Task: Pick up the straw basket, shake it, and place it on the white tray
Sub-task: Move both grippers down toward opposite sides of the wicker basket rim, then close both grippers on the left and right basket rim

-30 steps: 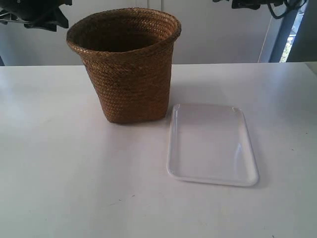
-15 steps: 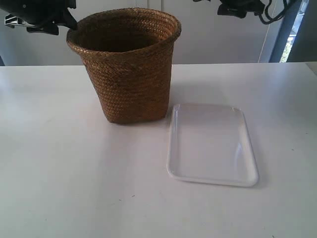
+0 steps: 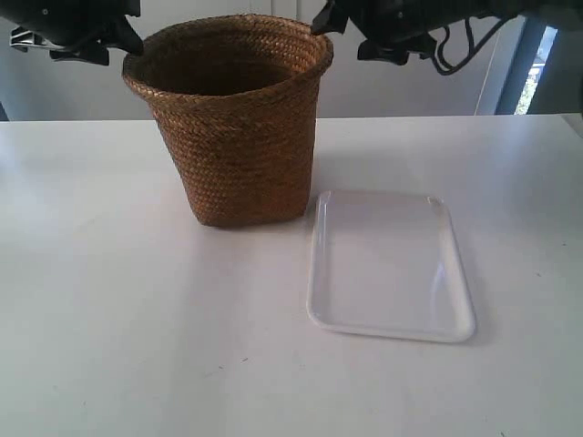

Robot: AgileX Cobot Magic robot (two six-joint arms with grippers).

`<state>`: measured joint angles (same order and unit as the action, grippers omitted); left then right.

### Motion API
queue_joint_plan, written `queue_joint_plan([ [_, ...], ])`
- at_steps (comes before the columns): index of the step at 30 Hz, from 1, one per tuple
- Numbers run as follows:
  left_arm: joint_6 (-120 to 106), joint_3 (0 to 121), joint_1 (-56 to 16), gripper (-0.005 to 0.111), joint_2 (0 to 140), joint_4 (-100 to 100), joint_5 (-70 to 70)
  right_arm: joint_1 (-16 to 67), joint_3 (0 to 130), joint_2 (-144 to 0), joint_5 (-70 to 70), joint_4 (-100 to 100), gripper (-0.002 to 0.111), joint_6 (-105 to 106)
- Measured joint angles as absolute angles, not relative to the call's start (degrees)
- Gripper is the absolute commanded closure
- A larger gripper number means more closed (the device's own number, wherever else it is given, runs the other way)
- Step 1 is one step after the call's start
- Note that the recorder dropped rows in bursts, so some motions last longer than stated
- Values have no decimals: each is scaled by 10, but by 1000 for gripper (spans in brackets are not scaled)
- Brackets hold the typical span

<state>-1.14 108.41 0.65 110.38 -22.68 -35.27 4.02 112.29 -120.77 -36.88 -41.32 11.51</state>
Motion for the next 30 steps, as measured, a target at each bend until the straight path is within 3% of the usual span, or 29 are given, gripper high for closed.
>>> queue_joint_plan([
  [26, -34, 1084, -5, 47, 1158, -273, -343, 47, 1192, -1292, -392, -409, 35, 90],
  [30, -34, 1086, -5, 48, 1163, -277, -341, 47, 1192, -1295, -394, -409, 40, 86],
])
